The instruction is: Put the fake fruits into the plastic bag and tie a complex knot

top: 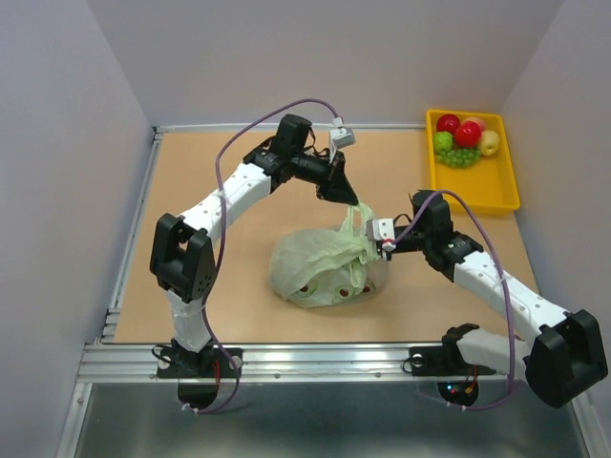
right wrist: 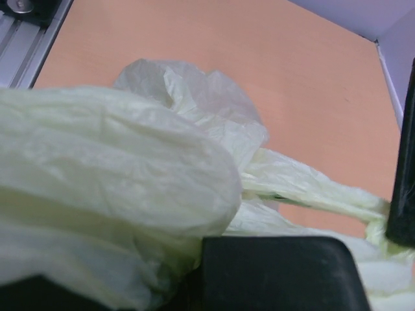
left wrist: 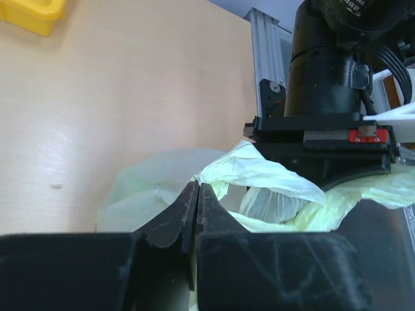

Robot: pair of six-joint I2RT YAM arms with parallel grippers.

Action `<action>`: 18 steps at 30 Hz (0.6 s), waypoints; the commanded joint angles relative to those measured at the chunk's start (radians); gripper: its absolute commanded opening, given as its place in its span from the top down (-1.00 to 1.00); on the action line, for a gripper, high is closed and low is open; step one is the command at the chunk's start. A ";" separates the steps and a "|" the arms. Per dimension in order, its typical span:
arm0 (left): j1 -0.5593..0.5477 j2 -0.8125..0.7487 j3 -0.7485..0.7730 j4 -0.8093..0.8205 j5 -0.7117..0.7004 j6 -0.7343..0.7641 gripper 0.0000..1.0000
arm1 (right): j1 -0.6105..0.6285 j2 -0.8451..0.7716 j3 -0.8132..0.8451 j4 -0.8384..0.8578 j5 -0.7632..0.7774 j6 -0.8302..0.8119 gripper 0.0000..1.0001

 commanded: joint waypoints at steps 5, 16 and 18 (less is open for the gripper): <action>0.098 -0.253 -0.091 0.214 0.059 -0.053 1.00 | 0.004 0.008 0.052 0.001 0.089 0.293 0.99; 0.082 -0.622 -0.452 0.208 -0.019 0.060 1.00 | 0.000 0.107 0.111 0.046 0.169 0.968 0.99; 0.042 -0.673 -0.524 0.208 -0.056 0.088 1.00 | 0.000 0.121 0.116 0.076 0.202 1.069 0.99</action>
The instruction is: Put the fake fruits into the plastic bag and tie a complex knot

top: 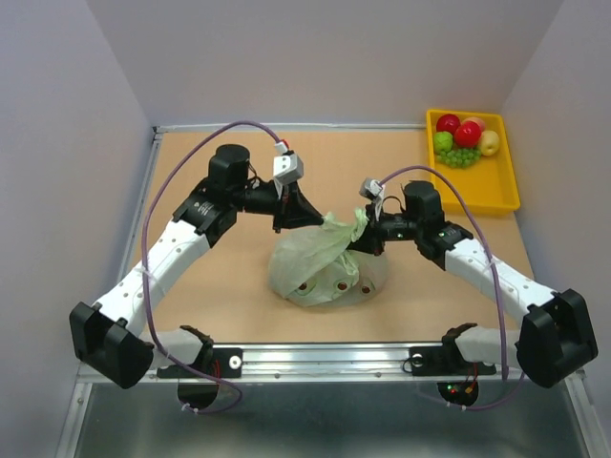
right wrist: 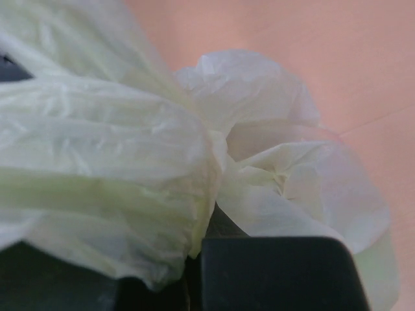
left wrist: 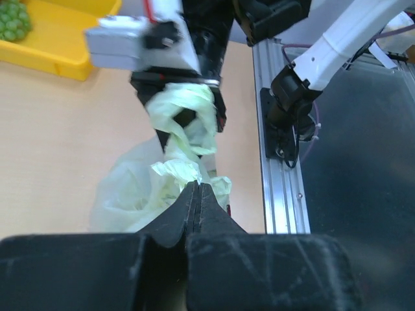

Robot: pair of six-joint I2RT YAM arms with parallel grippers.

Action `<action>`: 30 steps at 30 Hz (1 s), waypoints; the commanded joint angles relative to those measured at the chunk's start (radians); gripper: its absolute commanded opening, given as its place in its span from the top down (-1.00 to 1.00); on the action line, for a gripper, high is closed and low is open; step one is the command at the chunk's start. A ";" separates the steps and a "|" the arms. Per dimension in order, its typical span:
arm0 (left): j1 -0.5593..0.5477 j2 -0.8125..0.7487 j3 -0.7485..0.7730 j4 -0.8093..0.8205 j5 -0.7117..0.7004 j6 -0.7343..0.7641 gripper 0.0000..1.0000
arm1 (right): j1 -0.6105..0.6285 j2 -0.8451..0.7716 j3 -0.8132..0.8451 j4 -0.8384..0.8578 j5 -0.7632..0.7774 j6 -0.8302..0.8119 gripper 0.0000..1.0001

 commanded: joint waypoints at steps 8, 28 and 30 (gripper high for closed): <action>-0.297 -0.094 -0.195 0.032 -0.303 0.070 1.00 | 0.000 0.053 0.091 0.095 0.191 0.510 0.99; -0.302 0.104 -0.279 0.330 -0.857 -0.311 1.00 | 0.004 -0.242 -0.182 0.325 0.239 0.885 0.99; -0.245 0.080 -0.325 0.454 -0.724 -0.401 1.00 | 0.007 -0.239 -0.236 0.402 0.219 0.916 0.99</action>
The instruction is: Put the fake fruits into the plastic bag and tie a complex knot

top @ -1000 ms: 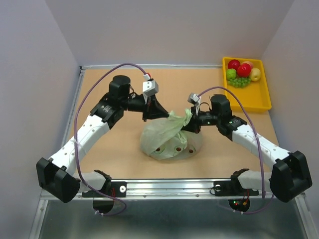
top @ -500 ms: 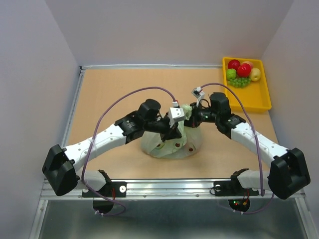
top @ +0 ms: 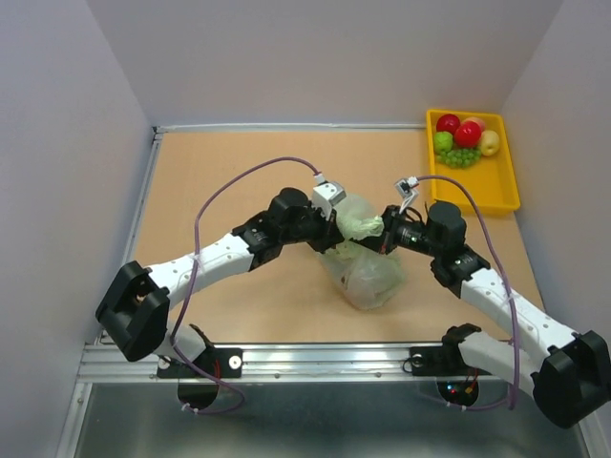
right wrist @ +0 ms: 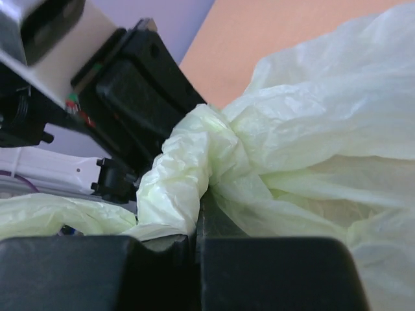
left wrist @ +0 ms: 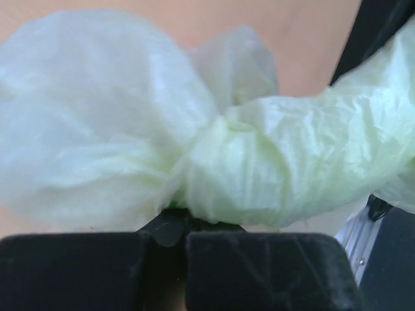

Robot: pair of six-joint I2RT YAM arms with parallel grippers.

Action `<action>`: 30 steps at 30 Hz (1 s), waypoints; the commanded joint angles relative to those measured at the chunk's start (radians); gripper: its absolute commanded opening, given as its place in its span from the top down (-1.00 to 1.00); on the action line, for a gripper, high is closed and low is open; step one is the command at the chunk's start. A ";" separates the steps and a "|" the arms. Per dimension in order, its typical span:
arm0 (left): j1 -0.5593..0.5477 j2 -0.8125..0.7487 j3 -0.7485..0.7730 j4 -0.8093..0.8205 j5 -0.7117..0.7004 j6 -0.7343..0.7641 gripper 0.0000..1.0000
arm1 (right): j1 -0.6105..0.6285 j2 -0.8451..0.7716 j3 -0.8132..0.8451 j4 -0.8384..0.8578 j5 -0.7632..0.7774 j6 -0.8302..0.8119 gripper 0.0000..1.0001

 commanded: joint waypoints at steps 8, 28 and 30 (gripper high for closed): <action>0.093 -0.005 -0.144 0.512 0.414 -0.351 1.00 | 0.008 0.058 -0.052 0.265 -0.046 0.079 0.99; 0.122 0.095 -0.200 0.721 0.514 -0.531 1.00 | -0.007 -0.173 0.214 -0.491 -0.020 -0.392 -0.75; 0.125 0.092 -0.204 0.715 0.517 -0.528 1.00 | -0.013 -0.204 0.261 -0.545 0.041 -0.401 -0.65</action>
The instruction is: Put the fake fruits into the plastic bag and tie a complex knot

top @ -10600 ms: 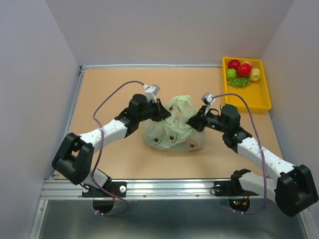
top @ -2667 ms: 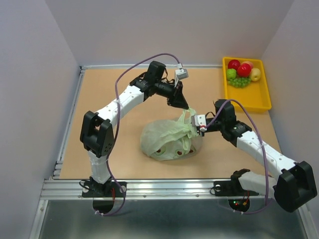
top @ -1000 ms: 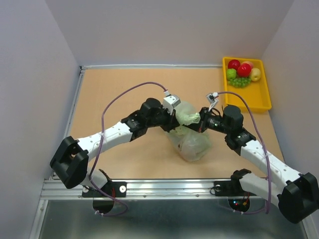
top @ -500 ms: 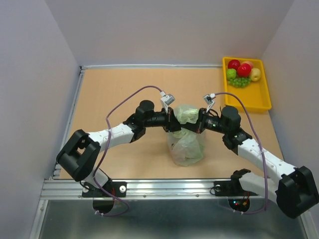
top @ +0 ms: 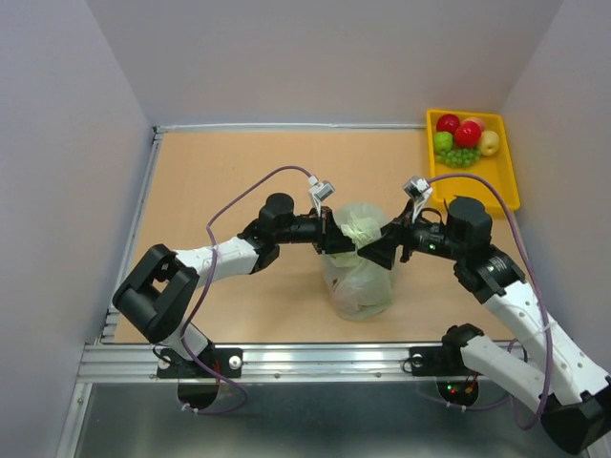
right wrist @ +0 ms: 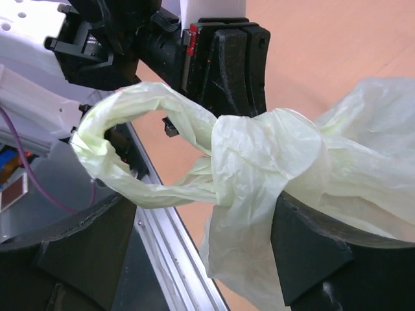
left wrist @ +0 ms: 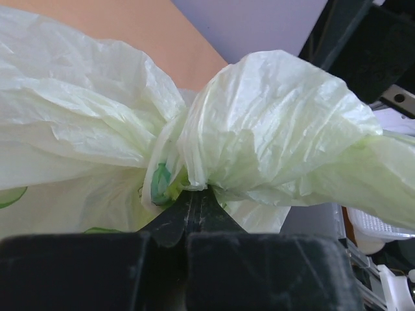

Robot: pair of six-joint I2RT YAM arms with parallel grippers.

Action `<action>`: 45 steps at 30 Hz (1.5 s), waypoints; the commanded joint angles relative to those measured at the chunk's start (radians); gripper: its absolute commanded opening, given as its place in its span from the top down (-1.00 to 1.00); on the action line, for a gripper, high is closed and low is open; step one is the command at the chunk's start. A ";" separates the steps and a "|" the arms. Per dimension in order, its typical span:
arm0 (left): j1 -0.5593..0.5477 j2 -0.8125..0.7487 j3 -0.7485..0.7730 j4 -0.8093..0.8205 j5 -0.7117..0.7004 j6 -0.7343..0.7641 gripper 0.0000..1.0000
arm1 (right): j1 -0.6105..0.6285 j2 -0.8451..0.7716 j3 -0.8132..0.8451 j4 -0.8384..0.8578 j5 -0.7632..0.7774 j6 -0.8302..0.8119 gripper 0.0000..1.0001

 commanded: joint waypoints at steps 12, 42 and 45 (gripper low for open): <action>0.009 -0.027 -0.001 0.035 0.039 0.007 1.00 | -0.097 -0.007 0.281 -0.370 0.226 -0.223 -0.71; 0.004 -0.049 -0.061 -0.009 0.050 -0.028 1.00 | -0.491 0.430 0.250 -0.621 -0.409 -0.646 -0.10; 0.001 -0.013 -0.029 -0.011 0.059 -0.036 1.00 | -0.453 0.465 0.247 -0.618 -0.402 -0.668 -0.10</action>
